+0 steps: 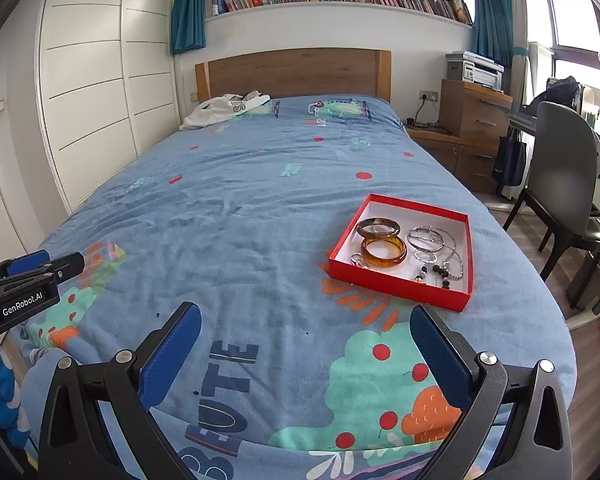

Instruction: Organize jewelry

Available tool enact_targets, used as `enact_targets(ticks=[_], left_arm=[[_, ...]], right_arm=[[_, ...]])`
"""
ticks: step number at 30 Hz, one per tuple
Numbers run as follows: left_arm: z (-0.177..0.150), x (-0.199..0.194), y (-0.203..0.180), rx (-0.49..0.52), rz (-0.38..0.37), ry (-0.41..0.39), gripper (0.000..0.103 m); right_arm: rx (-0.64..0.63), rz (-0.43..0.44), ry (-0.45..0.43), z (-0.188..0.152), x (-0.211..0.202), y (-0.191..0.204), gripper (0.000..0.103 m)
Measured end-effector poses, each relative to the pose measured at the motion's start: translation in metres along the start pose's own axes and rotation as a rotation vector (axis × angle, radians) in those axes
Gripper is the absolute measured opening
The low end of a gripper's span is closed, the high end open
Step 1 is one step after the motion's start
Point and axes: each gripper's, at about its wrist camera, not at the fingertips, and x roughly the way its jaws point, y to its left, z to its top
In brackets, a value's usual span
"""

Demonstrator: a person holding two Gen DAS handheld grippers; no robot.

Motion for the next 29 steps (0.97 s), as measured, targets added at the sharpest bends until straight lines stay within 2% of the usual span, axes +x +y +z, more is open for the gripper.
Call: enact_targets(ticks=[11,29], left_arm=[[-0.007,0.017,0.007,-0.017,0.005,0.025,0.058],[-0.012,0.035,-0.002,0.009,-0.034,0.057,0.058]], right_arm=[[-0.022,-0.004,0.035,-0.006,0.013,0.005,0.102],[-0.020,-0.020,0.081,-0.012,0.033,0.001,0.102]])
